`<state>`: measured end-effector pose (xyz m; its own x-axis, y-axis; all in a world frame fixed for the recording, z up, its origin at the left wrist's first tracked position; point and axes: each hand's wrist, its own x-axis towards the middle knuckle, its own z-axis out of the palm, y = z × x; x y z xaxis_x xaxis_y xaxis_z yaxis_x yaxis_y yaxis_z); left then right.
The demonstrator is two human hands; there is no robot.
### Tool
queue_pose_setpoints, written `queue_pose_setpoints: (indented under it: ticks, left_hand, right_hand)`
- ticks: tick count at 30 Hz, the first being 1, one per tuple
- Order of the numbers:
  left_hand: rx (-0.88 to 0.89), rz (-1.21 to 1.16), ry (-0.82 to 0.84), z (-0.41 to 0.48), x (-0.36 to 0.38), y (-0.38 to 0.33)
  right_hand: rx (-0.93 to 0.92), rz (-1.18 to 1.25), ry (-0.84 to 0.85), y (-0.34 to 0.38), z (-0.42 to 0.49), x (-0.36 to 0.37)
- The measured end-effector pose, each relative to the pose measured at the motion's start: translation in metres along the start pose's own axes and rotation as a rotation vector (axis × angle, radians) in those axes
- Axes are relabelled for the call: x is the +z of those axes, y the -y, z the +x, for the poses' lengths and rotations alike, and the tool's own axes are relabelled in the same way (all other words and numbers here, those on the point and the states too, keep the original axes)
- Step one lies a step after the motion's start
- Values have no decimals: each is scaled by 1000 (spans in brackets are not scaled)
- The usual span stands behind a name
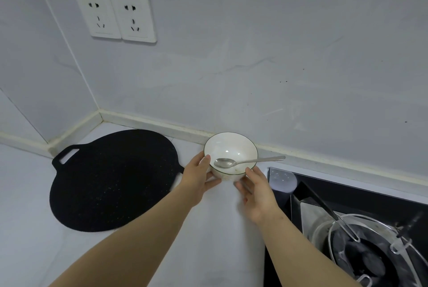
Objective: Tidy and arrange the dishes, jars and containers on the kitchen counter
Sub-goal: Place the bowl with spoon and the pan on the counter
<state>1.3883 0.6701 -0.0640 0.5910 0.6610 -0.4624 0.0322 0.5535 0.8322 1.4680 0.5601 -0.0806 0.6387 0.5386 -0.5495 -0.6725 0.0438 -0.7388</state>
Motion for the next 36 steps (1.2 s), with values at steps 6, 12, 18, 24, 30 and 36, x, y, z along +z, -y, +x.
queue_pose_setpoints:
  ticks: [6,12,18,24,30,36]
  left_hand:
    - [-36,19,-30,-2,1,-1]
    - [-70,59,-158,-18,2,1]
    - [-110,88,-126,-59,-11,3]
    - [-66,55,-167,-107,-36,-5]
    - [74,135,-357,-154,-90,-19]
    - [176,167,-580,-206,-164,-23]
  right_hand:
    - [-27,20,2,-3,3,0]
    - [22,34,-53,-5,-18,0]
    - [59,-113,-80,-17,-60,1]
    - [48,-226,36,-24,-103,30]
    - [44,-317,169,-47,-141,74]
    - [149,-481,341,-111,-173,130]
